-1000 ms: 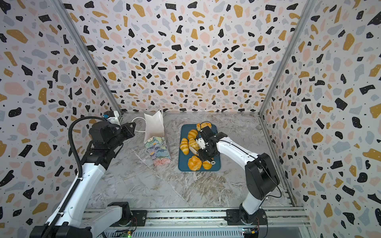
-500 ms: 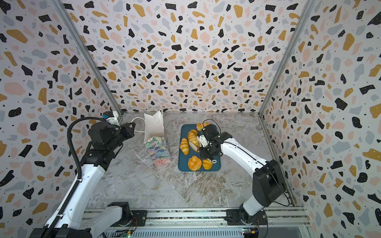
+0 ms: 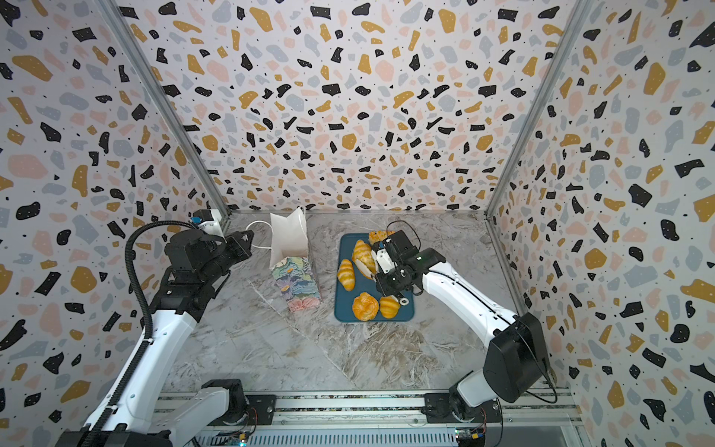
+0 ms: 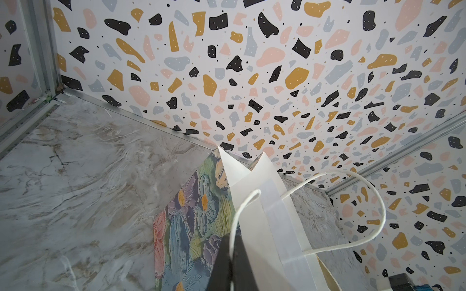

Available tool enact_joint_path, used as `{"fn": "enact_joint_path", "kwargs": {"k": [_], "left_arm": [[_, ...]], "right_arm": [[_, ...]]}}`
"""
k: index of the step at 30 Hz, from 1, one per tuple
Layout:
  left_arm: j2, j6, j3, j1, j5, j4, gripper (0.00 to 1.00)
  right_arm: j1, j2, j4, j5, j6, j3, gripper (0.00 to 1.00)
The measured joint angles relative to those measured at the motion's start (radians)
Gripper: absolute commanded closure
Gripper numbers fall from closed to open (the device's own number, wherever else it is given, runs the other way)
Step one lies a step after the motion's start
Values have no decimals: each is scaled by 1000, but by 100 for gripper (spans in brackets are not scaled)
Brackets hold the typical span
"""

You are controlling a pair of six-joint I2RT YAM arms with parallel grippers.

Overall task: Pack bread into a paper bag
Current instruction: Pick up the bread from the tray, then place the bread in the paper bag.

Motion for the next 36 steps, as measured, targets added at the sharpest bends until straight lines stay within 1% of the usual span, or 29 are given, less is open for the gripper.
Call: {"fn": "enact_joint_path", "kwargs": {"k": [10,27,36], "left_arm": [[0,0,0,0,0,0,100],[0,0,-4,0,0,0,100],[-1,0,-11,0,0,0,100]], "right_arm": [[8,-56,42,-24,7,66,79],[91,-54,86,-16,21,275,81],[121,-19,101,-11,27,372,82]]}}
